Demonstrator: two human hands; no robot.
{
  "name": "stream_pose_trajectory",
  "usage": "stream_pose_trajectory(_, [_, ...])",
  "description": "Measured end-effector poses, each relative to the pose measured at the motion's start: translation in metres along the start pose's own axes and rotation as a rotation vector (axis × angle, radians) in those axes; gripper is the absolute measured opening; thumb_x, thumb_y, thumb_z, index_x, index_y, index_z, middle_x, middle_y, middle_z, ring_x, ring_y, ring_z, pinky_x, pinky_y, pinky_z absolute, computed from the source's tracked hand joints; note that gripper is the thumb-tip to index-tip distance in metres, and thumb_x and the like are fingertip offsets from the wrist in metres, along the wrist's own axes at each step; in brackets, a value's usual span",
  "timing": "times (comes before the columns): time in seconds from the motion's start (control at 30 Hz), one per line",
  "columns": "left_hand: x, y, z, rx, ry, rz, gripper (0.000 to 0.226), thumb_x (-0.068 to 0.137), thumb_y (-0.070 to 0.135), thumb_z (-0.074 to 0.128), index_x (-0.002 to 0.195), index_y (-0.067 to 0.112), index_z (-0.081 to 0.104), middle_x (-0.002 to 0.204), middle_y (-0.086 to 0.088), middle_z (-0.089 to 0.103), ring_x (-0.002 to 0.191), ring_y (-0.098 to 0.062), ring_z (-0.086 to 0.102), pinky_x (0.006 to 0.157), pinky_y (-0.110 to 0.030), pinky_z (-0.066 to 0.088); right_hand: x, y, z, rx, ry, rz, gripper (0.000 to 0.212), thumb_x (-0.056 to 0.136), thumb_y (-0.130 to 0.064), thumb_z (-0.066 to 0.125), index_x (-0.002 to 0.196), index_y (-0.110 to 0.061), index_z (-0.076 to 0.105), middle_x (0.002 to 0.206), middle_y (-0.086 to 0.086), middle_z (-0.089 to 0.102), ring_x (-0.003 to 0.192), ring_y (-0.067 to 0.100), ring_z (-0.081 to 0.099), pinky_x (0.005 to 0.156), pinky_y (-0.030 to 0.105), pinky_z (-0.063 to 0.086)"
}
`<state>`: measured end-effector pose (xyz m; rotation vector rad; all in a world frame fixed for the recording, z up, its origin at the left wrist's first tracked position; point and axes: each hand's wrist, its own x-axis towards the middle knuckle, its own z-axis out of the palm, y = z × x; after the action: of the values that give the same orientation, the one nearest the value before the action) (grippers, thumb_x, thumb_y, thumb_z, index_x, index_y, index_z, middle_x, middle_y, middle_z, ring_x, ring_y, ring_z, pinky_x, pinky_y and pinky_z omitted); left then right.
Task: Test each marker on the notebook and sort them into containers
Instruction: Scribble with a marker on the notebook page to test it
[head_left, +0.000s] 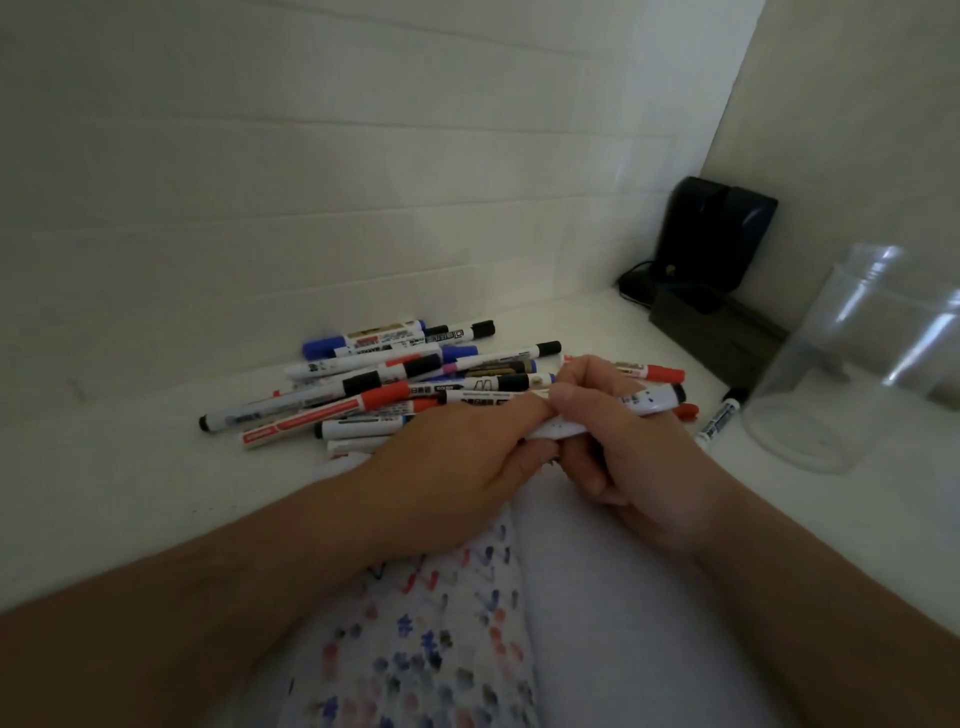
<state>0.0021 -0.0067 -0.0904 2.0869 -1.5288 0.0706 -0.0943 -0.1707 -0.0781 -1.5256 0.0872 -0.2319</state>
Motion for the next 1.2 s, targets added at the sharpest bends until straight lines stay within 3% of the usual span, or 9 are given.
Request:
stream_pose_trajectory(0.23, [0.001, 0.002, -0.003, -0.062, 0.03, 0.012, 0.025, 0.106, 0.046, 0.038, 0.121, 0.036, 0.056, 0.08, 0.014, 0.06, 0.068, -0.005, 0.056, 0.061, -0.026, 0.044, -0.001, -0.001, -0.001, 0.038, -0.051, -0.049, 0.02, 0.098, -0.029, 0.053, 0.086, -0.013, 0.054, 0.044, 0.008, 0.036, 0.034, 0.016, 0.024, 0.042, 0.035, 0.009])
stream_pose_trajectory(0.37, [0.0, 0.001, -0.001, 0.227, 0.149, 0.075, 0.028, 0.106, 0.042, 0.037, 0.115, 0.025, 0.059, 0.093, 0.007, 0.064, 0.079, -0.014, 0.06, 0.07, -0.037, 0.05, -0.001, -0.002, 0.008, -0.05, 0.074, -0.088, 0.024, 0.106, -0.024, 0.054, 0.086, -0.011, 0.05, 0.046, 0.006, 0.041, 0.035, 0.013, 0.032, 0.038, 0.023, 0.02])
stream_pose_trajectory(0.43, [-0.001, 0.003, 0.004, 0.251, 0.156, 0.106, 0.023, 0.108, 0.035, 0.038, 0.115, 0.022, 0.056, 0.092, 0.008, 0.061, 0.077, -0.01, 0.055, 0.069, -0.032, 0.047, -0.001, -0.001, 0.013, -0.088, 0.129, -0.126, 0.021, 0.106, -0.019, 0.052, 0.087, -0.009, 0.049, 0.048, 0.002, 0.045, 0.036, 0.01, 0.036, 0.037, 0.018, 0.028])
stream_pose_trajectory(0.53, [0.0, 0.007, -0.002, 0.057, 0.104, 0.075, 0.023, 0.108, 0.041, 0.034, 0.115, 0.027, 0.052, 0.086, 0.015, 0.057, 0.074, -0.005, 0.051, 0.066, -0.021, 0.041, -0.001, -0.002, 0.012, -0.008, 0.097, -0.095, 0.016, 0.106, -0.015, 0.049, 0.09, -0.015, 0.05, 0.047, 0.005, 0.043, 0.033, 0.012, 0.035, 0.038, 0.016, 0.024])
stream_pose_trajectory(0.67, [0.003, 0.006, -0.01, -0.011, 0.079, 0.038, 0.024, 0.106, 0.046, 0.039, 0.121, 0.035, 0.054, 0.09, 0.014, 0.067, 0.077, -0.003, 0.06, 0.07, -0.031, 0.05, -0.001, -0.003, 0.006, 0.001, 0.056, -0.099, 0.011, 0.103, -0.015, 0.052, 0.094, -0.02, 0.055, 0.046, 0.009, 0.039, 0.034, 0.015, 0.032, 0.04, 0.019, 0.023])
stream_pose_trajectory(0.73, [0.003, 0.006, -0.014, -0.027, 0.058, 0.013, 0.024, 0.102, 0.051, 0.045, 0.124, 0.042, 0.05, 0.087, 0.017, 0.065, 0.077, 0.0, 0.06, 0.067, -0.026, 0.05, -0.002, -0.007, 0.003, 0.015, 0.026, -0.117, 0.006, 0.098, -0.019, 0.055, 0.093, -0.022, 0.057, 0.046, 0.007, 0.041, 0.035, 0.016, 0.031, 0.041, 0.02, 0.022])
stream_pose_trajectory(0.87, [-0.001, 0.008, -0.018, 0.01, -0.053, -0.2, 0.062, 0.077, 0.077, 0.063, 0.125, 0.047, 0.038, 0.075, 0.016, 0.059, 0.068, 0.002, 0.057, 0.06, -0.02, 0.046, -0.001, -0.023, -0.022, 0.139, -0.012, -0.039, 0.013, 0.092, -0.025, 0.05, 0.088, -0.018, 0.06, 0.052, 0.01, 0.043, 0.041, 0.017, 0.028, 0.04, 0.024, 0.014])
stream_pose_trajectory(1.03, [-0.004, 0.011, -0.009, 0.182, -0.144, -0.236, 0.057, 0.076, 0.083, 0.055, 0.12, 0.047, 0.052, 0.082, 0.017, 0.058, 0.075, 0.001, 0.054, 0.069, -0.026, 0.049, -0.005, -0.024, -0.038, -0.085, -0.078, 0.039, 0.008, 0.081, -0.016, 0.07, 0.077, -0.01, 0.066, 0.062, 0.012, 0.051, 0.047, 0.019, 0.039, 0.039, 0.022, 0.025])
stream_pose_trajectory(1.2, [-0.002, 0.012, -0.008, 0.213, -0.167, -0.27, 0.066, 0.073, 0.087, 0.054, 0.124, 0.045, 0.057, 0.096, 0.021, 0.057, 0.086, 0.0, 0.054, 0.079, -0.028, 0.052, 0.0, -0.008, -0.022, -0.317, 0.077, 0.014, 0.021, 0.085, 0.003, 0.07, 0.074, -0.013, 0.063, 0.061, 0.007, 0.058, 0.05, 0.016, 0.047, 0.043, 0.022, 0.037])
